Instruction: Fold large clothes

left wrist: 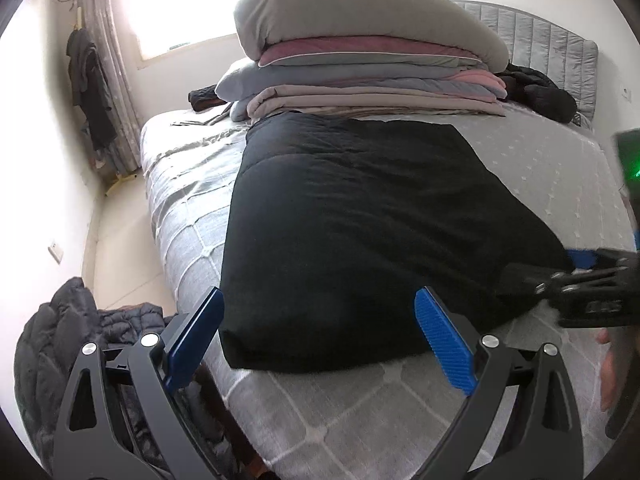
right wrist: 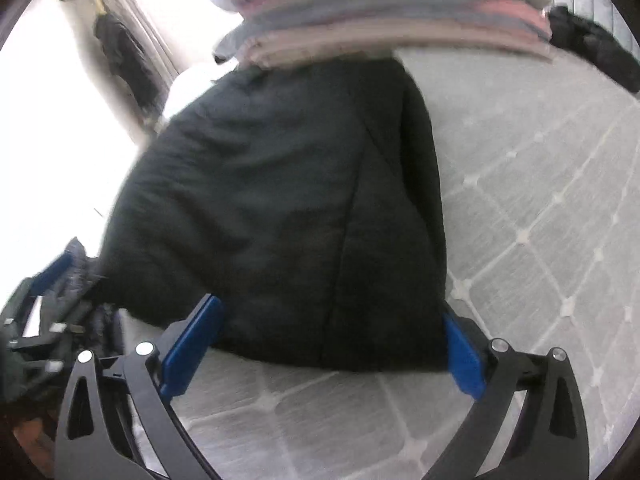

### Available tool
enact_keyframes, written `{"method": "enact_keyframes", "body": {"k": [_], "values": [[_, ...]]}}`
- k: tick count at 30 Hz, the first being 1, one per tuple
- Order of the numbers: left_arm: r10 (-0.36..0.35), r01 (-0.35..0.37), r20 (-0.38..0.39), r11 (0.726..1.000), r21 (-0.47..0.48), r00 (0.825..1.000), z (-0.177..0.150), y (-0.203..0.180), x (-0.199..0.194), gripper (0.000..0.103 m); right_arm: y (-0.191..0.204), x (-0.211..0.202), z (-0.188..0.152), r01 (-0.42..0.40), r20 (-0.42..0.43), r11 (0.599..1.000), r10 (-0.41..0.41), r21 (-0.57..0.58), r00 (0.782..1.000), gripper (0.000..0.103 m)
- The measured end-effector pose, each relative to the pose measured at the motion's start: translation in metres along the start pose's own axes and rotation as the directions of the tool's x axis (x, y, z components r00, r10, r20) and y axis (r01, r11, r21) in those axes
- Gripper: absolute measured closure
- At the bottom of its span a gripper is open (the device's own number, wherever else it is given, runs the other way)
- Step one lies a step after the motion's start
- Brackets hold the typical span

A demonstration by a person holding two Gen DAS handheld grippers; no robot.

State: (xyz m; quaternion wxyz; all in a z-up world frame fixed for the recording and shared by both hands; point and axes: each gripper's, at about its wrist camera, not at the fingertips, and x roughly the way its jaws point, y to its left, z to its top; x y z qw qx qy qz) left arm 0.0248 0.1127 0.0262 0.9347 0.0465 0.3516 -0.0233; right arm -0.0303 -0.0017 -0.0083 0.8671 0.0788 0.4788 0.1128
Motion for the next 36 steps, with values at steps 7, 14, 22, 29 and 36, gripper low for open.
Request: {"method": "enact_keyframes", "body": {"k": [7, 14, 22, 29, 36], "values": [[-0.034, 0.035, 0.023, 0.998, -0.044, 0.999, -0.008, -0.003, -0.018, 0.011, -0.008, -0.035, -0.047, 0.014, 0.092, 0.995, -0.023, 0.095, 0.996, 0.007], [-0.023, 0.024, 0.04, 0.999, -0.027, 0.999, -0.015, -0.017, -0.029, 0.01, 0.008, -0.044, -0.064, 0.044, 0.14, 0.999, -0.047, 0.028, 0.989, 0.007], [-0.017, 0.019, 0.031, 0.997, -0.076, 0.999, -0.012, -0.015, -0.032, 0.009, 0.017, -0.05, -0.055, 0.11, 0.183, 0.994, -0.104, -0.018, 0.977, 0.007], [0.011, -0.008, 0.034, 0.997, -0.08, 0.999, -0.01, -0.013, -0.036, 0.009, 0.02, -0.057, -0.043, 0.146, 0.21, 0.989, -0.137, -0.024, 0.968, 0.007], [-0.003, 0.007, 0.045, 0.997, -0.081, 0.999, -0.011, -0.008, -0.042, 0.009, 0.025, -0.065, -0.036, 0.154, 0.207, 0.988, -0.15, -0.005, 0.967, 0.007]]}}
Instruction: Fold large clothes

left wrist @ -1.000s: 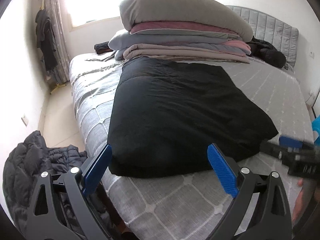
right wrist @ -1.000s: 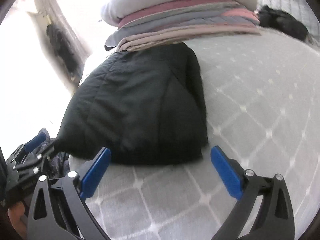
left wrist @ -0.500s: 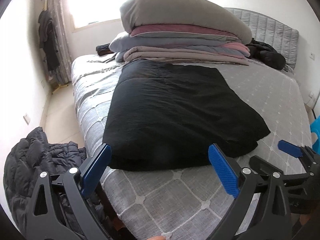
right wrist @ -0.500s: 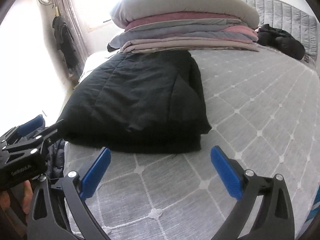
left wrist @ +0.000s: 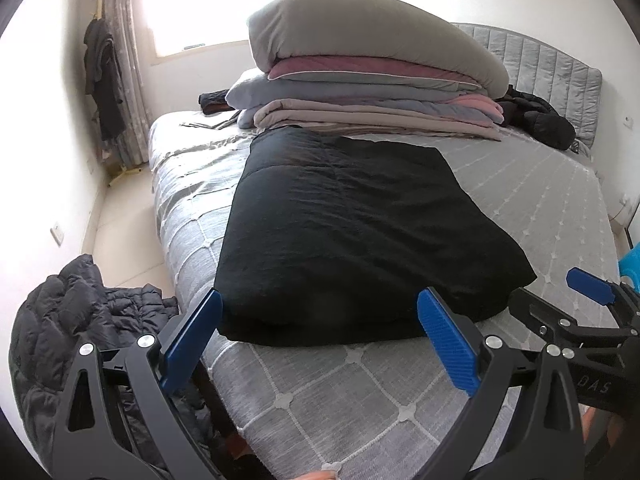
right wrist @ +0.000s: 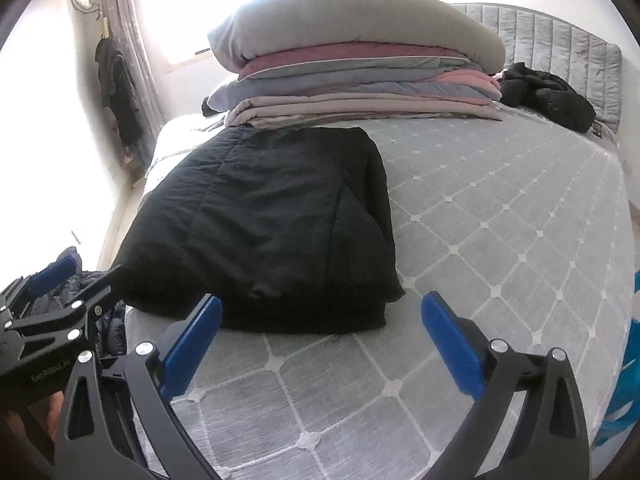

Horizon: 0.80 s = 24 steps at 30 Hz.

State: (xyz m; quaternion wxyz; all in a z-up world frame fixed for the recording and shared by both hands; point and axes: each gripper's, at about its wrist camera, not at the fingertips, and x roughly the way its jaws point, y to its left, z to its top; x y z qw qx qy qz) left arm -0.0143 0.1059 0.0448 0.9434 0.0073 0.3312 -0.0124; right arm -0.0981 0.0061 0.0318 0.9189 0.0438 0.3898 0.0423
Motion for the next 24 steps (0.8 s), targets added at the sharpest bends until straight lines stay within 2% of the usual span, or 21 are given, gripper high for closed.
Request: {"method": "enact_keyframes", "body": {"k": [12, 16, 19, 24], "values": [[0.026, -0.026, -0.018, 1.0, 0.01, 0.999, -0.002, 0.009, -0.005, 0.009, 0.016, -0.003, 0.005, 0.0, -0.03, 1.0, 0.0, -0.006, 1.0, 0.007], [0.019, -0.019, -0.055, 1.0, -0.004, 0.998, 0.0, 0.011, -0.003, 0.009, 0.016, -0.005, 0.006, 0.001, -0.032, 1.0, 0.0, 0.008, 1.0, 0.007], [0.031, -0.031, -0.07, 1.0, 0.001, 0.997, -0.001, 0.013, 0.0, 0.009, 0.019, 0.005, 0.012, 0.032, -0.121, 0.999, -0.033, -0.016, 0.992, 0.007], [0.028, -0.028, -0.093, 1.0, -0.004, 0.995, -0.003, 0.013, -0.001, 0.009, 0.017, -0.002, 0.011, 0.039, -0.094, 0.999, -0.04, -0.005, 0.995, 0.007]]}}
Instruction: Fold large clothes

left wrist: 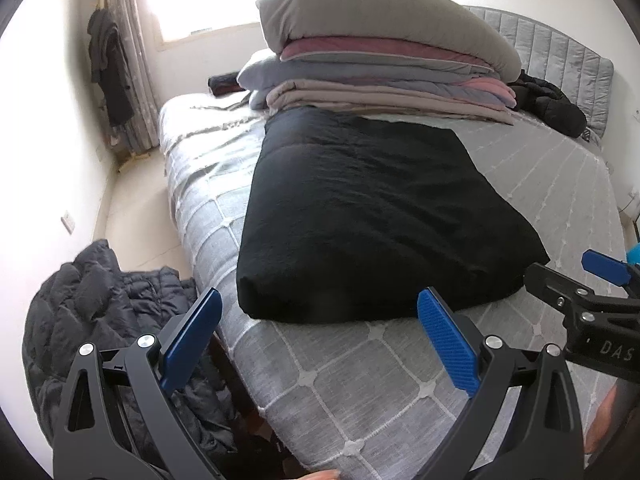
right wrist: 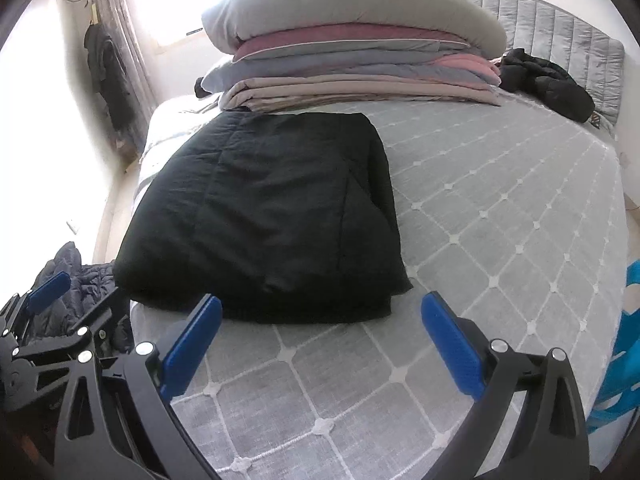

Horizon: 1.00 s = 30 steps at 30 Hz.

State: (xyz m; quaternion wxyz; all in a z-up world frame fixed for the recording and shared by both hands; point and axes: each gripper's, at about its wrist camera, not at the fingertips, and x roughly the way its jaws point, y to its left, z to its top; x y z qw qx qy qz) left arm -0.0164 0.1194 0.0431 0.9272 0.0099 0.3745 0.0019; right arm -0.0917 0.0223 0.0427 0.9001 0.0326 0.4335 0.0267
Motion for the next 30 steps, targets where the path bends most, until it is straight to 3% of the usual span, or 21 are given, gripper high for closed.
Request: {"method": "enact_keyframes", "body": {"k": [5, 17, 30], "values": [[-0.046, 0.045, -0.036, 0.998, -0.04, 0.998, 0.001, 0.006, 0.0, 0.009, 0.002, -0.008, -0.003, 0.014, -0.001, 1.0, -0.014, -0.01, 1.0, 0.007], [-0.038, 0.036, -0.08, 0.999, -0.028, 0.996, 0.0, 0.004, 0.002, 0.009, -0.003, -0.017, -0.007, 0.02, -0.012, 1.0, -0.02, 0.004, 1.0, 0.007], [-0.029, 0.026, -0.074, 0.999, -0.041, 0.997, 0.0, 0.004, -0.002, 0.009, -0.01, -0.04, -0.009, 0.032, 0.001, 0.999, -0.032, 0.032, 0.999, 0.007]]}}
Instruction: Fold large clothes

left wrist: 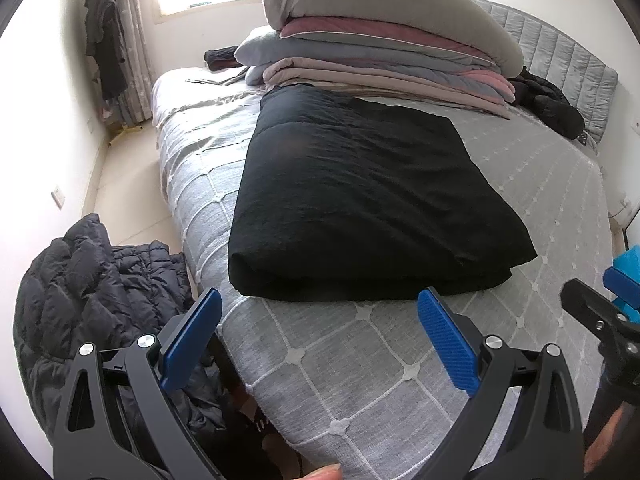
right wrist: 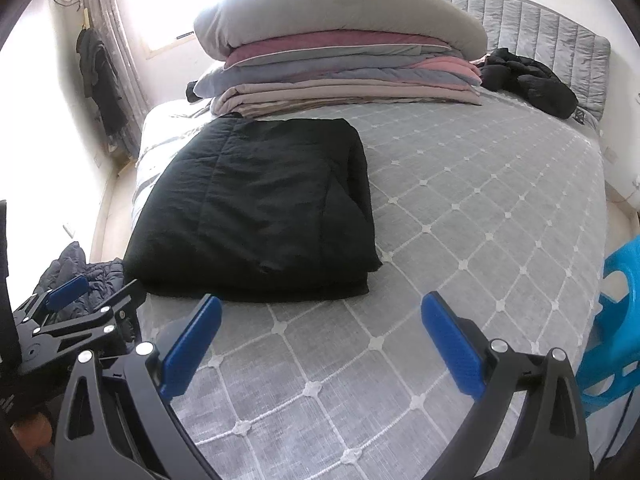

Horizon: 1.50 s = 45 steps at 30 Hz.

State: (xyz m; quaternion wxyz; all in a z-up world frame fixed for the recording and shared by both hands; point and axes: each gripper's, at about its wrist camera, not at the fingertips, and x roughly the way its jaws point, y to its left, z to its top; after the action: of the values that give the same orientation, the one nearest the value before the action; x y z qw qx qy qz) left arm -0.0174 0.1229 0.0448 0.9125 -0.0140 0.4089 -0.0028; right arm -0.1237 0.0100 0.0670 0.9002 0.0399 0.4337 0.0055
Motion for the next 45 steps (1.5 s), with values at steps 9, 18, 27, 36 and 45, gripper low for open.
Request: {"method": "enact_keyframes", "body": {"k": [9, 18, 27, 36, 45], "values": [[0.008, -0.008, 0.006, 1.0, -0.001, 1.0, 0.0, 0.001, -0.002, 0.009, 0.0, -0.005, -0.006, 0.003, -0.006, 1.0, -0.003, 0.005, 1.0, 0.007], [-0.037, 0.037, -0.005, 0.999, -0.01, 0.999, 0.002, 0.004, 0.0, 0.009, 0.007, 0.009, -0.007, -0.085, -0.045, 0.996, 0.084, -0.017, 0.995, 0.007], [-0.175, 0.127, -0.168, 0.957, -0.262, 0.97, 0.024, 0.055, 0.077, 0.009, -0.071, 0.099, 0.036, -0.177, -0.153, 0.953, 0.218, 0.247, 0.964, 0.007], [-0.052, 0.031, -0.102, 0.978, -0.204, 0.993, 0.057, 0.051, 0.111, 0.007, -0.034, 0.191, 0.045, -0.284, -0.258, 0.874, 0.402, 0.393, 0.879, 0.005], [0.179, -0.176, 0.022, 0.979, -0.102, 0.984, 0.072, 0.056, 0.082, 0.007, -0.018, 0.181, 0.051, -0.389, -0.22, 0.843, 0.488, 0.372, 0.845, 0.004]]}}
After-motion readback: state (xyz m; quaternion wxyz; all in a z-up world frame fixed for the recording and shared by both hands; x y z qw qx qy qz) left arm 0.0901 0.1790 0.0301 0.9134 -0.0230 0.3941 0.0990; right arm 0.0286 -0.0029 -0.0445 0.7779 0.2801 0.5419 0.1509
